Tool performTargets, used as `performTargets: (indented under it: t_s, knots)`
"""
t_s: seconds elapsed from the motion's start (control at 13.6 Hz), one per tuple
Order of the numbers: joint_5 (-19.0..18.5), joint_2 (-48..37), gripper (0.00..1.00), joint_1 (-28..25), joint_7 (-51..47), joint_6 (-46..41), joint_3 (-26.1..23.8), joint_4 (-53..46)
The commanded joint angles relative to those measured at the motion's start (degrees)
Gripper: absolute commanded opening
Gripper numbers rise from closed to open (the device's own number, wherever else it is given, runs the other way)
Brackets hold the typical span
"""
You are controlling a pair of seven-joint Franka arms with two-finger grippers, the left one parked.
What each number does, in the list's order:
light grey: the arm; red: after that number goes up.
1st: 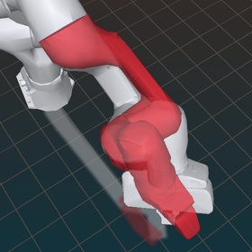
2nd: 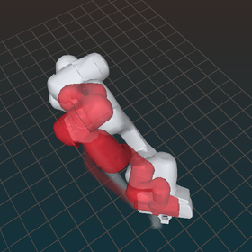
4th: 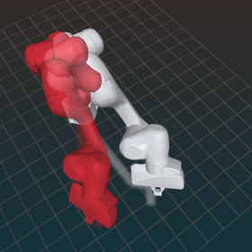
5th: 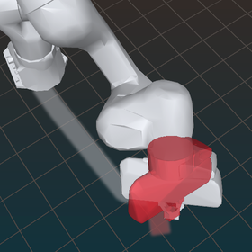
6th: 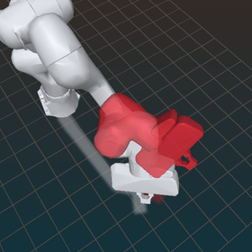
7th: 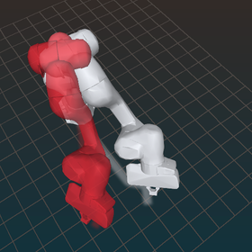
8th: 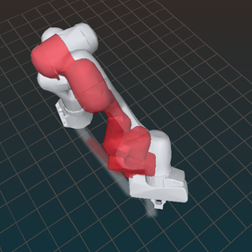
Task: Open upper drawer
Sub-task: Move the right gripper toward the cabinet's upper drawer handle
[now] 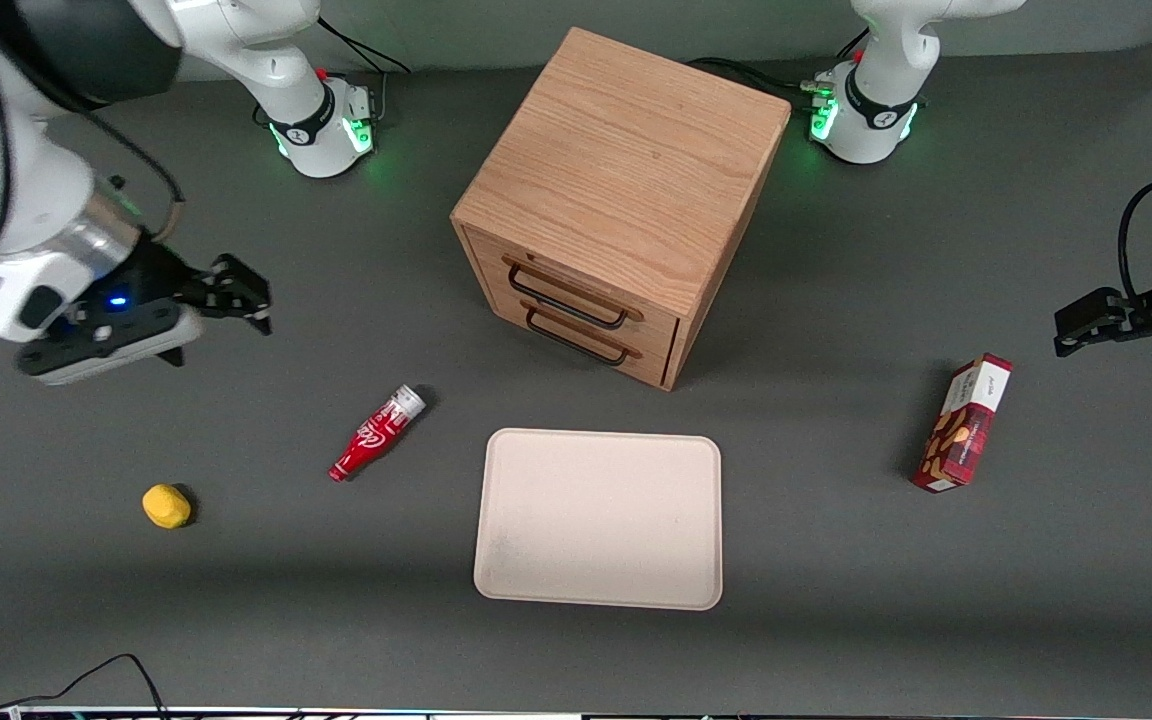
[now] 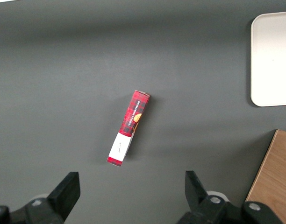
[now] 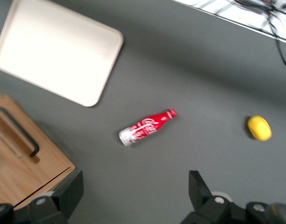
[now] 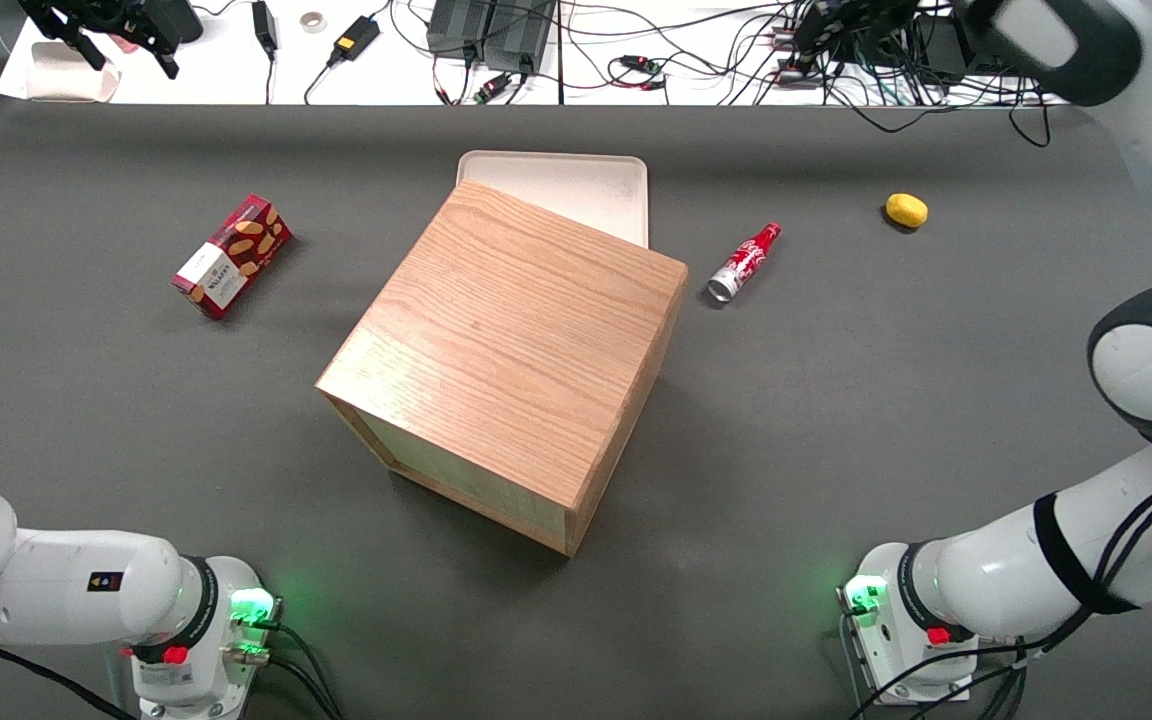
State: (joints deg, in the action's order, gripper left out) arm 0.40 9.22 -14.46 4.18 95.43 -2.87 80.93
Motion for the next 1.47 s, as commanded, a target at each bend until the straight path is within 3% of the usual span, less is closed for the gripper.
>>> performTargets:
  t_s: [0.0,0.37,0.59,0.81,1.03,1.4]
  knots:
    - [0.48,1.32,1.0,-8.89,2.49,-1.57,4.19,-2.7]
    - [0.74,2.81,1.0,-17.52,2.58,-1.31,4.37,-1.3]
    - [7.39,5.88,1.0,-17.27,4.59,1.49,4.28,-1.56]
    - [9.96,9.4,1.0,-16.65,9.5,2.74,3.93,-2.17]
    - [17.95,12.39,1.0,-16.04,16.54,2.83,4.28,-2.79]
    - [22.35,15.99,1.0,-16.3,21.57,6.43,4.02,-3.32]
